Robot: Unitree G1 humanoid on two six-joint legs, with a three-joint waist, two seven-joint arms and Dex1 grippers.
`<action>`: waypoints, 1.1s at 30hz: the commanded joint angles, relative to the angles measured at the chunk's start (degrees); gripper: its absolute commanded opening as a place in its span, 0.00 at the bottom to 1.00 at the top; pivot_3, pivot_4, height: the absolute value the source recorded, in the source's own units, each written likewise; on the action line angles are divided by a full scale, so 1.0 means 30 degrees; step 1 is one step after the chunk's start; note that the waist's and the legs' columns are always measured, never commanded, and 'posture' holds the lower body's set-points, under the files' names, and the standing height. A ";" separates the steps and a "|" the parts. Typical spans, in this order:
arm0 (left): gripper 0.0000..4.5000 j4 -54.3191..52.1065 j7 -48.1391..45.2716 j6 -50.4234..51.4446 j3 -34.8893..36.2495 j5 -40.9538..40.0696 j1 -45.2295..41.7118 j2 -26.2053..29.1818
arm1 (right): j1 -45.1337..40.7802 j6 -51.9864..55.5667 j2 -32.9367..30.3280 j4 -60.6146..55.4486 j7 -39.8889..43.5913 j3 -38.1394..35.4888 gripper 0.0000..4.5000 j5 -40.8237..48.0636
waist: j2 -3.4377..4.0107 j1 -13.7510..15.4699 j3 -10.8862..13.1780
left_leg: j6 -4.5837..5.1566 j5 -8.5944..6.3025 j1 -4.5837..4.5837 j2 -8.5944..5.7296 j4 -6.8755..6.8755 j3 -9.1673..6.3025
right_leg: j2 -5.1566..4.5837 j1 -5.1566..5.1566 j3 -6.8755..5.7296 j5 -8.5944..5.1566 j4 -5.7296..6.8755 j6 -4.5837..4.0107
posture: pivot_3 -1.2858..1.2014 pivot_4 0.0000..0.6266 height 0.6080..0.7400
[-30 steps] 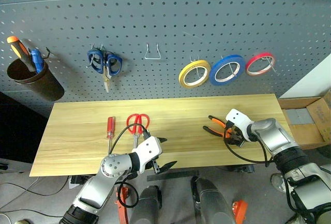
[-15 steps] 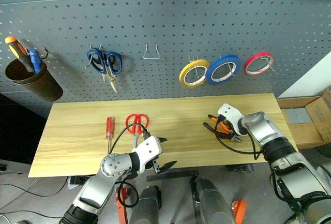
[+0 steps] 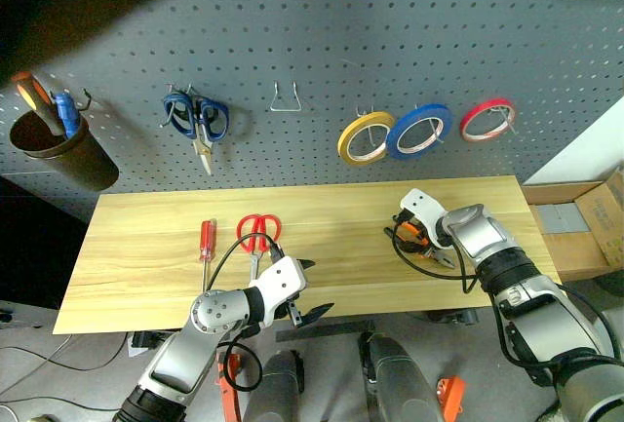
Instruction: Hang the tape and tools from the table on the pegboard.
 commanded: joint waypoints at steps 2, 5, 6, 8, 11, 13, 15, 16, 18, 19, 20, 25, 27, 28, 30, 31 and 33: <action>1.00 -0.0665 0.0103 -0.0190 -0.0007 -0.0010 0.0136 -0.0038 | -0.0197 -0.0233 0.0034 0.0331 -0.0028 -0.0172 0.61 -0.0042 | 0.0000 -0.0003 0.0000 | 0.0000 0.0000 0.0001 0.0000 0.0000 0.0002 | 0.0000 0.0000 0.0002 0.0000 0.0001 -0.0001 | 0.51 0.49 1.00; 1.00 -0.0537 0.0121 -0.0232 -0.0053 0.0033 0.0032 -0.0096 | -0.0287 -0.0369 -0.0011 0.0439 -0.0057 -0.0219 0.61 -0.0048 | 0.0000 0.0000 -0.0001 | 0.0000 0.0000 0.0000 0.0000 0.0007 0.0000 | 0.0000 0.0000 0.0000 0.0004 0.0003 -0.0005 | 0.51 0.48 1.00; 1.00 -0.0494 0.0124 -0.0251 -0.0068 0.0043 -0.0004 -0.0118 | -0.0295 -0.0371 -0.0032 0.0415 -0.0045 -0.0224 0.61 -0.0046 | 0.0000 -0.0001 -0.0001 | 0.0000 0.0000 0.0000 0.0000 0.0011 0.0002 | 0.0000 0.0000 0.0002 0.0004 0.0005 -0.0006 | 0.51 0.48 1.00; 1.00 -0.0415 0.0134 -0.0279 -0.0093 0.0058 -0.0070 -0.0162 | -0.0301 -0.0387 -0.0065 0.0378 -0.0020 -0.0224 0.61 -0.0048 | 0.0000 -0.0001 -0.0001 | 0.0000 0.0000 -0.0002 -0.0001 0.0015 0.0004 | 0.0000 0.0000 0.0001 0.0005 0.0005 -0.0005 | 0.51 0.47 1.00; 1.00 -0.0295 0.0130 -0.0365 -0.0116 0.0075 -0.0151 -0.0207 | -0.0290 -0.0332 -0.0149 0.0158 0.0140 -0.0169 0.61 -0.0054 | 0.0000 -0.0001 -0.0001 | 0.0000 0.0000 -0.0004 0.0000 0.0017 0.0003 | 0.0000 0.0000 0.0001 0.0005 0.0006 -0.0005 | 0.50 0.46 1.00; 1.00 -0.0220 0.0130 -0.0411 -0.0134 0.0089 -0.0214 -0.0234 | -0.0350 -0.0292 -0.0175 0.0084 0.0171 -0.0157 0.61 -0.0079 | 0.0000 0.0001 -0.0001 | 0.0000 0.0000 -0.0005 -0.0001 0.0021 0.0002 | 0.0000 0.0000 -0.0001 0.0006 0.0008 -0.0006 | 0.50 0.46 1.00; 1.00 -0.0143 0.0131 -0.0454 -0.0163 0.0098 -0.0284 -0.0267 | -0.0427 -0.0206 -0.0182 -0.0033 0.0175 -0.0186 0.61 -0.0081 | 0.0001 0.0000 -0.0001 | 0.0000 0.0000 -0.0006 -0.0001 0.0023 0.0002 | 0.0000 0.0000 -0.0001 0.0006 0.0009 -0.0006 | 0.50 0.45 1.00; 1.00 -0.0117 0.0126 -0.0481 -0.0166 0.0095 -0.0303 -0.0276 | -0.0446 -0.0108 -0.0181 -0.0166 0.0187 -0.0201 0.61 -0.0071 | 0.0001 0.0000 -0.0001 | 0.0000 0.0000 -0.0007 -0.0001 0.0024 0.0004 | 0.0000 0.0000 -0.0001 0.0006 0.0008 -0.0007 | 0.50 0.45 1.00; 1.00 -0.0014 0.0129 -0.0529 -0.0203 0.0125 -0.0393 -0.0329 | -0.0481 -0.0040 -0.0182 -0.0313 0.0183 -0.0236 0.61 -0.0055 | 0.0001 -0.0001 -0.0002 | 0.0000 0.0000 -0.0012 -0.0001 0.0024 0.0004 | 0.0000 -0.0004 -0.0001 0.0006 0.0008 -0.0007 | 0.50 0.45 1.00; 1.00 0.0012 0.0129 -0.0538 -0.0209 0.0128 -0.0429 -0.0351 | -0.0486 -0.0116 -0.0191 -0.0378 0.0154 -0.0242 0.61 -0.0065 | 0.0001 0.0000 -0.0002 | 0.0000 0.0000 -0.0013 -0.0001 0.0024 0.0004 | 0.0000 -0.0006 -0.0001 0.0006 0.0008 -0.0007 | 0.50 0.45 1.00; 1.00 0.0026 0.0133 -0.0542 -0.0216 0.0129 -0.0461 -0.0374 | -0.0487 -0.0235 -0.0215 -0.0456 0.0146 -0.0235 0.61 -0.0080 | 0.0001 -0.0001 -0.0002 | 0.0000 0.0000 -0.0016 -0.0001 0.0025 0.0004 | -0.0001 -0.0009 -0.0001 0.0007 0.0008 -0.0007 | 0.50 0.44 1.00; 1.00 -0.0038 0.0117 -0.0549 -0.0154 0.0065 -0.0437 -0.0437 | -0.0244 -0.0811 -0.0416 -0.1900 0.0985 -0.0192 0.61 0.0255 | 0.0001 -0.0012 -0.0002 | -0.0001 0.0000 -0.0047 0.0000 0.0033 0.0023 | -0.0004 -0.0053 0.0010 0.0017 0.0030 -0.0017 | 0.50 0.43 1.00; 1.00 -0.0236 0.0175 -0.0400 0.0026 -0.0163 -0.0201 -0.0489 | 0.0215 -0.0875 -0.0505 -0.3463 0.1537 -0.0232 0.61 0.0583 | 0.0003 -0.0008 -0.0004 | -0.0001 0.0000 -0.0055 0.0002 0.0035 0.0023 | -0.0004 -0.0062 0.0007 0.0020 0.0034 -0.0021 | 0.50 0.42 1.00; 1.00 -0.0359 0.0228 -0.0262 0.0151 -0.0335 -0.0068 -0.0550 | 0.0431 -0.0774 -0.0462 -0.4199 0.1640 -0.0353 0.61 0.0759 | 0.0002 -0.0004 -0.0007 | -0.0001 0.0000 -0.0058 0.0002 0.0035 0.0021 | -0.0004 -0.0063 0.0005 0.0020 0.0033 -0.0021 | 0.50 0.42 1.00; 1.00 -0.0750 0.0409 0.0166 0.0478 -0.0773 0.0275 -0.0703 | 0.0944 -0.0527 -0.0365 -0.5950 0.1690 -0.0577 0.61 0.1089 | 0.0002 -0.0016 -0.0008 | -0.0001 0.0000 -0.0065 0.0004 0.0038 0.0016 | -0.0005 -0.0064 0.0002 0.0020 0.0028 -0.0021 | 0.50 0.41 1.00; 1.00 -0.0970 0.0517 0.0393 0.0633 -0.0977 0.0460 -0.0779 | 0.1192 -0.0369 -0.0337 -0.6734 0.1635 -0.0650 0.61 0.1200 | 0.0003 -0.0022 -0.0009 | -0.0002 0.0000 -0.0066 0.0006 0.0040 0.0020 | -0.0005 -0.0066 0.0005 0.0020 0.0027 -0.0021 | 0.50 0.41 1.00; 1.00 -0.1876 0.0880 0.1083 0.1092 -0.1646 0.1174 -0.0978 | 0.1742 0.0444 -0.0035 -0.8685 0.1322 -0.0995 0.61 0.1654 | 0.0003 -0.0014 -0.0011 | -0.0002 0.0000 -0.0074 0.0005 0.0045 0.0018 | -0.0018 -0.0069 0.0002 0.0020 0.0028 -0.0021 | 0.49 0.40 1.00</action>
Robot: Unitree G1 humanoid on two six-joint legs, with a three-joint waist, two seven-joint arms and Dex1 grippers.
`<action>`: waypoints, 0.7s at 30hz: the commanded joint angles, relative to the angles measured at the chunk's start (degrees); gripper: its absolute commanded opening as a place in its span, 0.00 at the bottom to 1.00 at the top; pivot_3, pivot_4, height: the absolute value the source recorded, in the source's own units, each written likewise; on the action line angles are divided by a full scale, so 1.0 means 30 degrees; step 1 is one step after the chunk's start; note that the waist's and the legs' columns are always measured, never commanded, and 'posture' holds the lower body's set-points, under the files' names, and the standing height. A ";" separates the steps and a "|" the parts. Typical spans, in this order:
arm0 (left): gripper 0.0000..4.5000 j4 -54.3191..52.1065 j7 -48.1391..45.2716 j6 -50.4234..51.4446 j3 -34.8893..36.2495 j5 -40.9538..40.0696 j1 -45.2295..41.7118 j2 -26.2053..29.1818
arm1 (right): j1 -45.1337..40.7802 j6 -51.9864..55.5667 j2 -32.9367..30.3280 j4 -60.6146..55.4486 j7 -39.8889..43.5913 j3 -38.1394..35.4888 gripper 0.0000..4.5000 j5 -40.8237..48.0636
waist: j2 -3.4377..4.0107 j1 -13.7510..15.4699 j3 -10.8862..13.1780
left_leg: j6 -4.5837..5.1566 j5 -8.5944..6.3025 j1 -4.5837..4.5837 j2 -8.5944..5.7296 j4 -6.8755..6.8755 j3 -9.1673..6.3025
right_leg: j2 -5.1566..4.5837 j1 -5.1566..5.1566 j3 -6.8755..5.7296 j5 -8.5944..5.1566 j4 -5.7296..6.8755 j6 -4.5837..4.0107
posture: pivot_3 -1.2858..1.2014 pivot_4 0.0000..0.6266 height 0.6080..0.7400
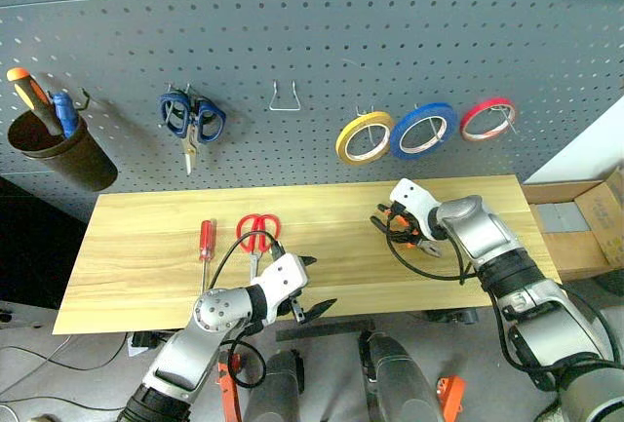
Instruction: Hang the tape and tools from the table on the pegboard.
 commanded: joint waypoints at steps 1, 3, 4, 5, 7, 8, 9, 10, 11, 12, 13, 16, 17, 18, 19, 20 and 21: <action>1.00 -0.2236 0.0620 0.1021 0.0969 -0.1364 0.1340 -0.0487 | 0.0704 0.1165 0.0388 -0.3944 -0.0405 -0.0992 0.61 0.0905 | -0.0002 0.0002 -0.0004 | 0.0000 0.0000 -0.0006 0.0000 0.0005 0.0002 | -0.0003 -0.0005 0.0000 0.0001 -0.0002 0.0002 | 0.49 0.40 1.00; 1.00 -0.3497 0.1176 0.1581 0.1456 -0.2006 0.2296 -0.0862 | 0.1112 0.2016 0.0910 -0.5621 -0.0918 -0.1365 0.61 0.1341 | -0.0002 -0.0016 -0.0016 | -0.0001 0.0000 -0.0023 0.0002 0.0018 -0.0001 | -0.0018 -0.0014 -0.0006 0.0002 0.0003 0.0002 | 0.49 0.39 1.00; 1.00 -0.4182 0.1553 0.1870 0.1728 -0.2316 0.2761 -0.1116 | 0.1268 0.2601 0.1297 -0.6389 -0.1288 -0.1673 0.61 0.1621 | -0.0002 -0.0003 -0.0019 | -0.0002 0.0000 -0.0024 0.0001 0.0021 -0.0002 | -0.0020 -0.0017 -0.0004 0.0002 0.0004 0.0003 | 0.49 0.39 1.00; 1.00 -0.4961 0.1981 0.2207 0.2013 -0.2679 0.3258 -0.1409 | 0.1427 0.2994 0.1678 -0.7174 -0.1635 -0.1903 0.61 0.1831 | -0.0002 -0.0005 -0.0020 | -0.0002 -0.0001 -0.0025 0.0000 0.0033 -0.0006 | -0.0022 -0.0018 -0.0008 0.0003 0.0006 0.0004 | 0.49 0.39 1.00; 1.00 -0.6649 0.2920 0.2857 0.2554 -0.3320 0.4270 -0.2026 | 0.1733 0.4043 0.2565 -0.8818 -0.2330 -0.2336 0.61 0.2390 | 0.0004 -0.0001 -0.0035 | -0.0004 -0.0002 -0.0055 0.0003 0.0088 -0.0023 | -0.0022 -0.0019 -0.0018 0.0008 0.0023 0.0002 | 0.49 0.38 1.00; 1.00 -0.7675 0.3643 0.3215 0.2855 -0.3584 0.4884 -0.2469 | 0.1876 0.4731 0.3475 -0.9789 -0.2936 -0.2775 0.61 0.2817 | -0.0001 0.0014 -0.0045 | -0.0005 -0.0002 -0.0083 0.0004 0.0111 -0.0042 | -0.0022 -0.0023 -0.0015 0.0019 0.0019 0.0005 | 0.49 0.38 1.00; 1.00 -0.8362 0.4147 0.3497 0.3046 -0.3751 0.5274 -0.2750 | 0.1963 0.5261 0.4094 -1.0442 -0.3399 -0.3082 0.61 0.3144 | -0.0013 0.0014 -0.0070 | -0.0007 -0.0001 -0.0106 0.0003 0.0135 -0.0064 | -0.0021 -0.0024 -0.0019 0.0034 0.0016 0.0007 | 0.49 0.38 1.00; 1.00 -0.8946 0.4769 0.3570 0.3228 -0.3735 0.5635 -0.3128 | 0.2080 0.5470 0.4818 -1.1033 -0.4008 -0.3344 0.61 0.3349 | -0.0008 0.0025 -0.0106 | -0.0008 0.0000 -0.0120 0.0006 0.0146 -0.0076 | -0.0021 -0.0028 -0.0020 0.0046 0.0013 0.0002 | 0.50 0.36 1.00; 1.00 -0.9571 0.5651 0.3640 0.3423 -0.3526 0.5999 -0.3614 | 0.2256 0.5554 0.5884 -1.1746 -0.4753 -0.3737 0.61 0.3691 | -0.0016 0.0030 -0.0159 | -0.0011 0.0001 -0.0127 0.0003 0.0152 -0.0076 | -0.0021 -0.0032 -0.0020 0.0053 0.0018 0.0004 | 0.50 0.35 1.00; 1.00 -1.0010 0.6315 0.3620 0.3497 -0.3281 0.6265 -0.3961 | 0.2369 0.5472 0.6597 -1.2269 -0.5284 -0.3896 0.61 0.3931 | -0.0011 0.0031 -0.0204 | -0.0016 0.0004 -0.0130 0.0001 0.0153 -0.0076 | -0.0018 -0.0035 -0.0026 0.0060 0.0019 0.0007 | 0.50 0.34 1.00; 1.00 -1.0397 0.6905 0.3663 0.3538 -0.3027 0.6536 -0.4228 | 0.2445 0.5560 0.7280 -1.2741 -0.5745 -0.4081 0.61 0.4196 | -0.0010 0.0036 -0.0274 | -0.0018 0.0005 -0.0132 0.0001 0.0155 -0.0079 | -0.0015 -0.0037 -0.0028 0.0063 0.0017 0.0007 | 0.50 0.34 1.00; 1.00 -1.1408 0.8181 0.3605 0.3666 -0.2525 0.7626 -0.4702 | 0.2508 0.6010 0.9331 -1.3933 -0.6957 -0.4734 0.61 0.5256 | -0.0026 0.0041 -0.0419 | -0.0022 0.0008 -0.0132 -0.0003 0.0157 -0.0073 | 0.0009 -0.0037 -0.0041 0.0072 0.0019 0.0016 | 0.51 0.32 1.00; 1.00 -1.1676 0.8559 0.3498 0.3703 -0.2366 0.8018 -0.4831 | 0.2503 0.6044 0.9840 -1.4243 -0.7206 -0.4883 0.61 0.5647 | -0.0025 0.0045 -0.0484 | -0.0022 0.0008 -0.0133 -0.0003 0.0156 -0.0070 | 0.0021 -0.0041 -0.0041 0.0077 0.0018 0.0017 | 0.51 0.31 1.00; 1.00 -1.1925 0.8958 0.3386 0.3800 -0.2198 0.8429 -0.4976 | 0.2471 0.5868 1.0326 -1.4523 -0.7372 -0.5023 0.61 0.6051 | -0.0028 0.0053 -0.0572 | -0.0022 0.0008 -0.0134 -0.0003 0.0156 -0.0067 | 0.0022 -0.0042 -0.0038 0.0077 0.0013 0.0017 | 0.51 0.31 1.00; 1.00 -1.2174 0.9284 0.3208 0.4004 -0.2096 0.8846 -0.5109 | 0.2450 0.5619 1.0825 -1.4825 -0.7523 -0.5144 0.61 0.6512 | -0.0034 0.0062 -0.0607 | -0.0022 0.0007 -0.0135 -0.0006 0.0155 -0.0063 | 0.0022 -0.0042 -0.0038 0.0077 0.0010 0.0017 | 0.51 0.31 1.00; 1.00 -1.2329 0.9585 0.3084 0.4190 -0.1957 0.9038 -0.5221 | 0.2356 0.5277 1.1203 -1.4983 -0.7574 -0.5310 0.61 0.6962 | -0.0041 0.0072 -0.0639 | -0.0021 0.0007 -0.0136 -0.0006 0.0155 -0.0063 | 0.0023 -0.0042 -0.0039 0.0078 0.0007 0.0017 | 0.52 0.30 1.00; 1.00 -1.2496 0.9748 0.2827 0.4539 -0.1845 0.9170 -0.5221 | 0.2198 0.4651 1.1637 -1.5067 -0.7772 -0.5459 0.61 0.7256 | -0.0029 0.0089 -0.0670 | -0.0021 0.0007 -0.0137 -0.0005 0.0155 -0.0062 | 0.0024 -0.0043 -0.0039 0.0078 0.0006 0.0018 | 0.52 0.30 1.00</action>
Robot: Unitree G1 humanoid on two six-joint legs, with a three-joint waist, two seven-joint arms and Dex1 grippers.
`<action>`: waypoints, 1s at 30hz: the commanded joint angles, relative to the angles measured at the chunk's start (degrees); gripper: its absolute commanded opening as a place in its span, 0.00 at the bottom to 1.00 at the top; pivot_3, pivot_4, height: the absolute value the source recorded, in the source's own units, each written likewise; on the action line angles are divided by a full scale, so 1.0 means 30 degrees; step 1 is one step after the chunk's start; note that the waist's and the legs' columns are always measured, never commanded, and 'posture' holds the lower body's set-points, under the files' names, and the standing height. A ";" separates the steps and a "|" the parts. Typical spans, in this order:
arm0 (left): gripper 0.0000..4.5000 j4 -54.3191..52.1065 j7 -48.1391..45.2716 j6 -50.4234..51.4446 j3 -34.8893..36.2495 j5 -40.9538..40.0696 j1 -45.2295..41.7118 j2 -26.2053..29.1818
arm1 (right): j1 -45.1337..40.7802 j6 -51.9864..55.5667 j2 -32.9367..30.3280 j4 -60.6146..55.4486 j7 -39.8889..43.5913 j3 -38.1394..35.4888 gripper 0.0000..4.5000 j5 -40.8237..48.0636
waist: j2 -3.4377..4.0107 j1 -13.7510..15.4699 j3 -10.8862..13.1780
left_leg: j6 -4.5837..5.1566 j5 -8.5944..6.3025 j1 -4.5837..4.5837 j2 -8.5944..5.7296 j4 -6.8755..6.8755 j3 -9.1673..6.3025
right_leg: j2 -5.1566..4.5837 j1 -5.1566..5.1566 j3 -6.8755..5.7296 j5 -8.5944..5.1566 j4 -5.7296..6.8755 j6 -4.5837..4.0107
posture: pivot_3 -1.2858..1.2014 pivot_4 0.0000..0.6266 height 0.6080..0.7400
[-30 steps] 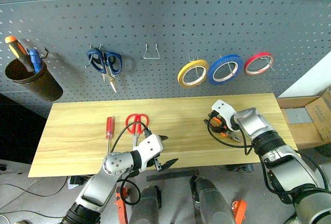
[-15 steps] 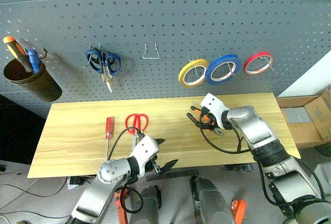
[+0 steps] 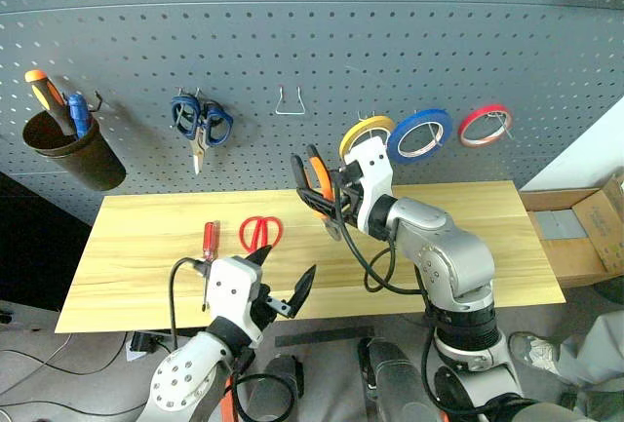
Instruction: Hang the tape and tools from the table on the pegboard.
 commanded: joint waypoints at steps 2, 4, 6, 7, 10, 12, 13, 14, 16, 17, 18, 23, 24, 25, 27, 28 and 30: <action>1.00 -0.1423 0.0888 -0.1202 0.1397 0.0515 0.0347 -0.0052 | -0.0846 -0.2853 0.1520 -0.1329 -0.0820 -0.0817 0.61 0.1804 | 0.0008 0.0093 -0.0096 | 0.0001 0.0001 0.0003 -0.0001 0.0000 0.0000 | 0.0041 0.0000 -0.0007 0.0000 0.0005 0.0001 | 0.53 0.29 1.00; 1.00 -0.1316 0.1135 -0.1151 0.2295 0.0332 -0.0215 0.0000 | -0.1424 -0.4989 0.1435 -0.0761 -0.0988 -0.0898 0.61 0.1949 | 0.0007 0.0216 -0.0217 | 0.0000 0.0002 0.0003 0.0003 0.0001 -0.0002 | 0.0089 0.0002 -0.0012 0.0000 0.0006 0.0000 | 0.54 0.28 1.00; 1.00 -0.1012 0.1268 -0.1063 0.3051 0.0143 -0.0898 0.0126 | -0.2010 -0.6732 0.1147 -0.0014 -0.1141 -0.0867 0.61 0.1970 | 0.0006 0.0350 -0.0323 | -0.0002 0.0003 0.0007 0.0007 0.0006 0.0013 | 0.0108 0.0004 -0.0004 0.0000 0.0010 -0.0001 | 0.54 0.26 1.00; 1.00 -0.0849 0.1275 -0.1062 0.3348 0.0110 -0.1207 0.0204 | -0.2301 -0.7542 0.1020 0.0437 -0.1329 -0.0822 0.61 0.1800 | 0.0007 0.0405 -0.0370 | -0.0004 0.0005 0.0012 0.0007 0.0010 0.0026 | 0.0113 0.0005 -0.0003 0.0002 0.0011 -0.0003 | 0.54 0.25 1.00; 1.00 -0.0332 0.1293 -0.1001 0.3999 -0.0010 -0.2173 0.0403 | -0.3410 -1.0046 0.0702 0.2352 -0.1691 -0.0568 0.61 0.1168 | 0.0014 0.0417 -0.0662 | -0.0014 0.0011 0.0035 0.0007 0.0010 0.0067 | 0.0154 0.0005 0.0015 0.0049 0.0013 -0.0043 | 0.55 0.24 1.00; 1.00 0.0130 0.1330 -0.1014 0.4334 -0.0033 -0.2827 0.0497 | -0.4104 -1.1547 0.0646 0.3646 -0.1912 -0.0522 0.61 0.0961 | 0.0003 0.0455 -0.0818 | -0.0016 0.0012 0.0048 0.0007 0.0001 0.0108 | 0.0177 0.0005 0.0015 0.0054 0.0014 -0.0055 | 0.55 0.23 1.00; 1.00 0.0440 0.1334 -0.1075 0.4545 -0.0042 -0.3251 0.0572 | -0.4534 -1.2392 0.0664 0.4378 -0.2063 -0.0561 0.61 0.0855 | -0.0001 0.0476 -0.0877 | -0.0020 0.0014 0.0049 0.0009 0.0001 0.0116 | 0.0181 0.0006 0.0010 0.0059 0.0015 -0.0063 | 0.55 0.23 1.00; 1.00 0.0806 0.1343 -0.1105 0.4778 -0.0077 -0.3742 0.0651 | -0.5027 -1.3190 0.0713 0.5164 -0.2189 -0.0628 0.61 0.0797 | -0.0007 0.0491 -0.0923 | -0.0024 0.0016 0.0051 0.0008 0.0001 0.0123 | 0.0182 0.0006 0.0009 0.0061 0.0018 -0.0066 | 0.55 0.23 1.00; 1.00 0.1618 0.1314 -0.1197 0.5088 -0.0092 -0.4810 0.0829 | -0.5978 -1.4910 0.0770 0.6715 -0.2498 -0.0732 0.61 0.0527 | -0.0018 0.0518 -0.0957 | -0.0056 0.0035 0.0074 0.0007 0.0001 0.0150 | 0.0182 0.0020 0.0014 0.0070 0.0025 -0.0075 | 0.55 0.23 1.00; 1.00 0.1931 0.1295 -0.1232 0.5159 -0.0090 -0.5208 0.0892 | -0.6311 -1.5592 0.0772 0.7317 -0.2637 -0.0757 0.61 0.0453 | -0.0019 0.0538 -0.0958 | -0.0071 0.0044 0.0089 0.0004 0.0001 0.0162 | 0.0182 0.0034 0.0014 0.0078 0.0025 -0.0082 | 0.55 0.24 1.00; 1.00 0.2372 0.1285 -0.1245 0.5124 -0.0103 -0.5759 0.0921 | -0.6718 -1.6279 0.0805 0.8066 -0.2813 -0.0802 0.61 0.0384 | -0.0023 0.0547 -0.0960 | -0.0079 0.0048 0.0117 -0.0003 0.0000 0.0171 | 0.0187 0.0053 0.0014 0.0082 0.0028 -0.0085 | 0.56 0.24 1.00; 1.00 0.4282 0.0956 -0.1368 0.4286 0.0055 -0.8522 0.1101 | -0.8712 -1.9926 0.0972 1.1803 -0.3751 -0.0941 0.61 -0.0131 | -0.0030 0.0614 -0.0965 | -0.0081 0.0050 0.0156 0.0000 -0.0001 0.0187 | 0.0191 0.0069 0.0019 0.0091 0.0053 -0.0094 | 0.56 0.26 1.00; 1.00 0.4549 0.0892 -0.1367 0.4146 0.0052 -0.8886 0.1119 | -0.9172 -2.0608 0.1018 1.2556 -0.3924 -0.0990 0.61 -0.0231 | -0.0031 0.0620 -0.0966 | -0.0083 0.0052 0.0156 0.0003 -0.0001 0.0190 | 0.0192 0.0067 0.0020 0.0095 0.0056 -0.0099 | 0.56 0.27 1.00; 1.00 0.4734 0.0832 -0.1370 0.4070 0.0029 -0.9092 0.1116 | -0.9522 -2.1140 0.1046 1.3172 -0.4040 -0.1001 0.61 -0.0275 | -0.0031 0.0622 -0.0965 | -0.0084 0.0052 0.0156 0.0004 -0.0001 0.0191 | 0.0192 0.0067 0.0021 0.0097 0.0054 -0.0101 | 0.56 0.27 1.00; 1.00 0.5007 0.0668 -0.1299 0.3981 -0.0110 -0.9333 0.1079 | -1.0012 -2.1995 0.1082 1.4163 -0.4214 -0.0992 0.61 -0.0321 | -0.0030 0.0604 -0.0965 | -0.0084 0.0052 0.0160 0.0012 -0.0008 0.0210 | 0.0191 0.0064 0.0041 0.0097 0.0050 -0.0102 | 0.56 0.27 1.00; 1.00 0.5217 0.0531 -0.1293 0.3848 -0.0111 -0.9482 0.1130 | -1.0215 -2.2418 0.1132 1.4661 -0.4284 -0.0980 0.61 -0.0337 | -0.0030 0.0602 -0.0965 | -0.0084 0.0052 0.0164 0.0021 -0.0016 0.0210 | 0.0190 0.0060 0.0049 0.0096 0.0047 -0.0103 | 0.56 0.28 1.00; 1.00 0.5728 0.0348 -0.1301 0.3685 -0.0136 -0.9909 0.1208 | -1.0503 -2.3305 0.1313 1.5728 -0.4434 -0.0899 0.61 -0.0447 | -0.0027 0.0614 -0.0963 | -0.0085 0.0052 0.0162 0.0027 -0.0027 0.0210 | 0.0189 0.0050 0.0053 0.0096 0.0040 -0.0104 | 0.57 0.29 1.00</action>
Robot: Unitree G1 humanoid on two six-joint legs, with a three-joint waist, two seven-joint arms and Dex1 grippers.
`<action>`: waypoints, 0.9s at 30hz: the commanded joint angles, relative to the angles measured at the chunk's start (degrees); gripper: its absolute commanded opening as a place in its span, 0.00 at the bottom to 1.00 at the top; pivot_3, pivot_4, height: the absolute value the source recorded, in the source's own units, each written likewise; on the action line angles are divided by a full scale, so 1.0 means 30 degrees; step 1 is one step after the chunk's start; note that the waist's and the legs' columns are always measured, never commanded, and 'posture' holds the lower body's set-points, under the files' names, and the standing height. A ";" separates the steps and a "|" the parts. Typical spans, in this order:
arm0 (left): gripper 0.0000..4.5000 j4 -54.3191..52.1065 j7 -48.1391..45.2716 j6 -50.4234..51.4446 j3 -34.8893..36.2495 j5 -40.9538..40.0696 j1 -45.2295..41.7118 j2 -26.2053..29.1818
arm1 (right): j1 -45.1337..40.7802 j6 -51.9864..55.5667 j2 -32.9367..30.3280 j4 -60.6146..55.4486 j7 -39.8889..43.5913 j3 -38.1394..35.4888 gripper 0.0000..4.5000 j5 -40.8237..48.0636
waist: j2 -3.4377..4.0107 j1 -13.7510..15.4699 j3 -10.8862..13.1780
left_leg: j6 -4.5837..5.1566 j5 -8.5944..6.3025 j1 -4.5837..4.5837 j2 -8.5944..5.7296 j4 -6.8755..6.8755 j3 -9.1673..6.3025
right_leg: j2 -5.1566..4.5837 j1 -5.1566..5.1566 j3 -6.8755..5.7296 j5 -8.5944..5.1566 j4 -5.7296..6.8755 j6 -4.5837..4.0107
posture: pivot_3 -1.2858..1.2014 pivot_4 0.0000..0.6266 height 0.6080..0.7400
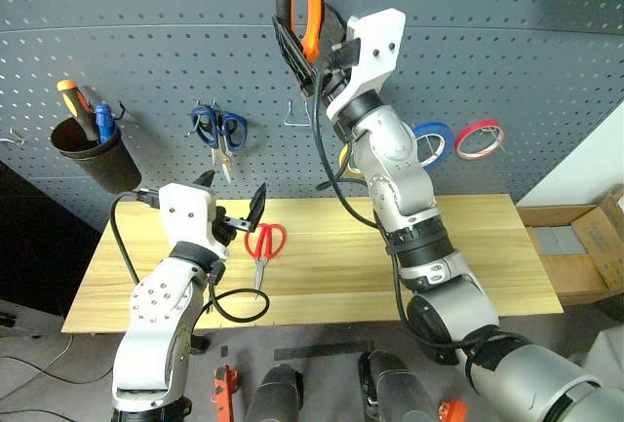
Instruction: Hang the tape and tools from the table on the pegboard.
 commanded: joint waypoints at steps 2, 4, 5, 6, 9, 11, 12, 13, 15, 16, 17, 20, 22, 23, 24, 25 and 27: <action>1.00 0.0527 -0.0416 -0.0500 -0.0191 -0.0077 -0.0850 0.0246 | -0.1275 -0.2481 0.1123 0.1446 -0.0375 0.0011 0.61 -0.0246 | 0.0002 0.0054 0.0003 | 0.0002 -0.0001 -0.0004 0.0001 -0.0004 -0.0001 | 0.0000 -0.0003 -0.0004 0.0000 -0.0005 -0.0001 | 0.57 0.30 1.00; 1.00 0.0756 -0.0432 -0.0441 -0.0083 -0.0132 -0.1163 0.0296 | -0.1309 -0.3155 0.1403 0.2490 -0.0525 0.0072 0.61 -0.0289 | 0.0002 0.0104 0.0003 | 0.0003 -0.0002 -0.0004 0.0004 -0.0002 -0.0006 | -0.0006 -0.0002 -0.0001 0.0000 -0.0003 -0.0001 | 0.57 0.31 1.00; 1.00 0.0816 -0.0438 -0.0421 -0.0053 -0.0151 -0.1245 0.0317 | -0.1339 -0.3402 0.1491 0.2861 -0.0576 0.0083 0.61 -0.0297 | 0.0003 0.0113 0.0004 | 0.0003 -0.0001 -0.0002 0.0006 -0.0001 -0.0007 | -0.0008 -0.0001 0.0002 0.0000 0.0000 0.0000 | 0.57 0.31 1.00; 1.00 0.0868 -0.0448 -0.0420 -0.0033 -0.0165 -0.1283 0.0342 | -0.1364 -0.3638 0.1560 0.3176 -0.0618 0.0094 0.61 -0.0304 | 0.0007 0.0121 0.0007 | 0.0004 -0.0002 -0.0002 0.0007 -0.0001 -0.0009 | -0.0008 0.0000 0.0003 0.0000 0.0001 0.0000 | 0.57 0.32 1.00; 1.00 0.1266 -0.0538 -0.0422 0.0000 -0.0202 -0.1511 0.0457 | -0.0976 -0.4402 0.1936 0.4637 -0.0767 0.0266 0.61 -0.0471 | 0.0013 0.0132 0.0017 | 0.0005 -0.0002 -0.0001 0.0010 -0.0002 -0.0017 | -0.0008 -0.0001 0.0001 0.0000 0.0002 -0.0001 | 0.57 0.33 1.00; 1.00 0.1485 -0.0602 -0.0338 0.0090 -0.0244 -0.1808 0.0583 | -0.0467 -0.4712 0.2068 0.5784 -0.1067 0.0488 0.61 -0.0832 | 0.0015 0.0135 0.0028 | 0.0005 -0.0002 0.0000 0.0010 -0.0004 -0.0024 | -0.0008 -0.0003 0.0005 0.0000 0.0001 -0.0001 | 0.58 0.35 1.00; 1.00 0.1610 -0.0630 -0.0313 0.0140 -0.0261 -0.1975 0.0645 | -0.0115 -0.4956 0.2039 0.6336 -0.1154 0.0661 0.61 -0.1056 | 0.0015 0.0138 0.0037 | 0.0006 -0.0003 0.0000 0.0011 -0.0004 -0.0025 | -0.0008 -0.0002 0.0002 -0.0001 0.0001 -0.0001 | 0.58 0.35 1.00; 1.00 0.1675 -0.0642 -0.0280 0.0180 -0.0298 -0.2074 0.0690 | 0.0137 -0.5107 0.2004 0.6710 -0.1254 0.0745 0.61 -0.1139 | 0.0018 0.0144 0.0042 | 0.0006 -0.0002 0.0001 0.0010 -0.0004 -0.0026 | -0.0008 -0.0002 0.0002 -0.0001 0.0002 -0.0001 | 0.58 0.36 1.00; 1.00 0.1668 -0.0655 -0.0247 0.0231 -0.0356 -0.2086 0.0771 | 0.0462 -0.5015 0.1999 0.7054 -0.1305 0.0775 0.61 -0.1042 | 0.0025 0.0172 0.0067 | 0.0007 -0.0002 0.0003 0.0010 -0.0003 -0.0031 | -0.0007 -0.0002 0.0003 -0.0001 0.0005 -0.0002 | 0.58 0.36 1.00; 1.00 0.1658 -0.0679 -0.0235 0.0279 -0.0390 -0.2020 0.0801 | 0.0595 -0.4877 0.2012 0.7126 -0.1376 0.0752 0.61 -0.0959 | 0.0025 0.0196 0.0070 | 0.0008 -0.0002 0.0001 0.0012 -0.0003 -0.0036 | -0.0007 -0.0002 0.0003 -0.0001 0.0002 -0.0002 | 0.57 0.37 1.00; 1.00 0.1638 -0.0699 -0.0238 0.0304 -0.0391 -0.1948 0.0821 | 0.0717 -0.4782 0.2008 0.7132 -0.1425 0.0741 0.61 -0.0907 | 0.0026 0.0215 0.0081 | 0.0008 -0.0003 0.0000 0.0016 -0.0005 -0.0043 | -0.0008 -0.0002 0.0003 -0.0002 -0.0003 -0.0002 | 0.57 0.37 1.00; 1.00 0.1685 -0.0786 -0.0274 0.0356 -0.0387 -0.1815 0.0848 | 0.0997 -0.4568 0.1959 0.7150 -0.1508 0.0847 0.61 -0.0967 | 0.0031 0.0293 0.0091 | 0.0010 -0.0004 -0.0005 0.0033 -0.0011 -0.0062 | -0.0013 -0.0002 0.0003 -0.0001 -0.0020 -0.0002 | 0.57 0.37 1.00; 1.00 0.1664 -0.0794 -0.0251 0.0322 -0.0358 -0.1810 0.0847 | 0.1105 -0.4384 0.1899 0.7196 -0.1580 0.0951 0.61 -0.1097 | 0.0032 0.0363 0.0092 | 0.0010 -0.0004 -0.0002 0.0032 -0.0013 -0.0079 | -0.0012 0.0000 0.0001 -0.0001 -0.0021 -0.0001 | 0.57 0.38 1.00; 1.00 0.1660 -0.0785 -0.0233 0.0308 -0.0349 -0.1830 0.0845 | 0.1133 -0.4213 0.1844 0.7236 -0.1675 0.1024 0.61 -0.1225 | 0.0031 0.0383 0.0092 | 0.0010 -0.0004 -0.0001 0.0031 -0.0013 -0.0083 | -0.0013 0.0000 0.0001 -0.0002 -0.0020 -0.0002 | 0.57 0.38 1.00; 1.00 0.1685 -0.0788 -0.0225 0.0306 -0.0345 -0.1857 0.0859 | 0.1158 -0.3954 0.1780 0.7259 -0.1729 0.1113 0.61 -0.1343 | 0.0031 0.0386 0.0092 | 0.0010 -0.0004 0.0004 0.0029 -0.0013 -0.0088 | -0.0012 0.0005 0.0002 -0.0002 -0.0019 -0.0001 | 0.57 0.38 1.00; 1.00 0.1705 -0.0795 -0.0220 0.0310 -0.0346 -0.1869 0.0874 | 0.1193 -0.3728 0.1703 0.7238 -0.1778 0.1222 0.61 -0.1469 | 0.0032 0.0387 0.0092 | 0.0011 -0.0004 0.0009 0.0028 -0.0013 -0.0091 | -0.0012 0.0008 0.0002 -0.0002 -0.0017 -0.0002 | 0.57 0.38 1.00; 1.00 0.1729 -0.0797 -0.0269 0.0278 -0.0286 -0.1806 0.0888 | 0.1516 -0.3483 0.1442 0.6752 -0.1562 0.1437 0.77 -0.1500 | 0.0030 0.0386 0.0090 | 0.0011 -0.0004 0.0023 0.0023 -0.0013 -0.0096 | -0.0011 0.0016 0.0001 -0.0002 -0.0014 -0.0002 | 0.57 0.37 1.00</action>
